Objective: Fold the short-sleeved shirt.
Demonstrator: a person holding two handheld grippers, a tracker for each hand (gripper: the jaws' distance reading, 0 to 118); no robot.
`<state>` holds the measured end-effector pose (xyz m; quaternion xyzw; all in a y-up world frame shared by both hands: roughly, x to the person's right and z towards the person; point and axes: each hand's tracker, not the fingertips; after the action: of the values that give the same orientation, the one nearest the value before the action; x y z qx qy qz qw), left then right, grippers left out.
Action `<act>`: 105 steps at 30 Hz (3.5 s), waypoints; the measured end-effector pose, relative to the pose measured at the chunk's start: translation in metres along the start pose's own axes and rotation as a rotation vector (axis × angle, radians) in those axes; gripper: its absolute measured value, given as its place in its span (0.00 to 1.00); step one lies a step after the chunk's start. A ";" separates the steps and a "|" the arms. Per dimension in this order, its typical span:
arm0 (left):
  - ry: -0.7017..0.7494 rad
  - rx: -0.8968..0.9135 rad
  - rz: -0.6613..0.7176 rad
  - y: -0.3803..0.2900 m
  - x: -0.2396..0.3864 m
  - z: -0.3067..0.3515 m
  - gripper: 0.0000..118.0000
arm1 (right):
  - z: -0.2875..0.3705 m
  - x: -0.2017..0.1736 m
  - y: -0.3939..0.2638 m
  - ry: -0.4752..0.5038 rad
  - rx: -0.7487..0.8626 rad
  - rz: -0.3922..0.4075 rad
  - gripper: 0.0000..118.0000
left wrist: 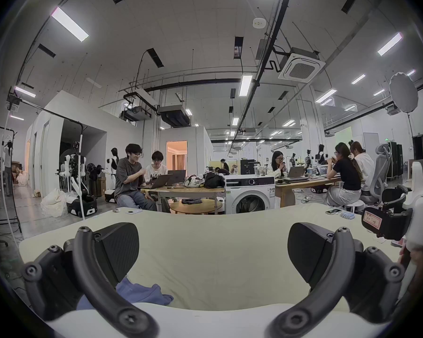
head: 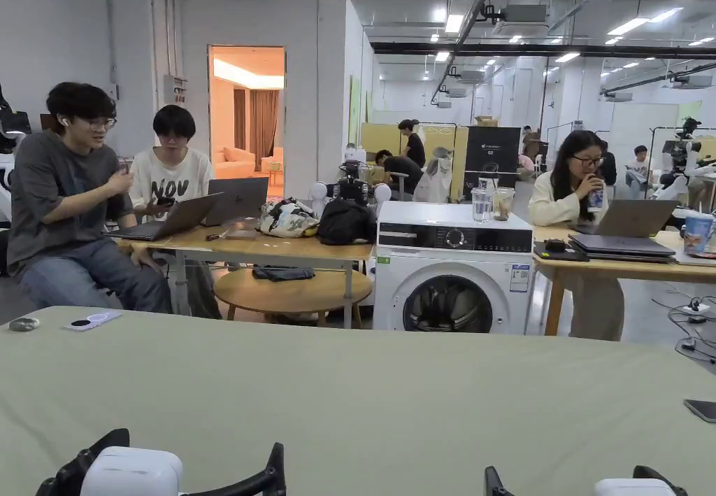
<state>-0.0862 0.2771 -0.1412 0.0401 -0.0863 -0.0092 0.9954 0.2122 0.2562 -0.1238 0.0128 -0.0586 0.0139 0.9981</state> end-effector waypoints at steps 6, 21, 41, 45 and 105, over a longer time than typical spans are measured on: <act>0.007 0.002 -0.016 0.000 0.001 0.000 1.00 | 0.000 -0.001 0.000 0.001 0.004 -0.004 1.00; -0.004 -0.005 -0.048 0.001 0.004 0.000 0.00 | -0.003 -0.002 -0.001 -0.006 -0.016 0.002 0.03; 0.003 -0.022 0.000 -0.005 -0.003 0.000 0.00 | -0.004 0.000 -0.006 -0.022 -0.036 -0.013 0.00; -0.005 -0.020 -0.001 -0.005 -0.003 0.000 0.00 | -0.004 -0.001 -0.004 -0.013 -0.031 -0.023 0.00; 0.127 -0.645 0.136 -0.088 -0.255 0.001 0.87 | -0.054 -0.166 -0.037 0.486 -0.155 -0.070 0.00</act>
<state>-0.3382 0.1956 -0.1906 -0.2823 -0.0191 0.0330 0.9586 0.0543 0.2169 -0.1975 -0.0654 0.1825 -0.0223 0.9808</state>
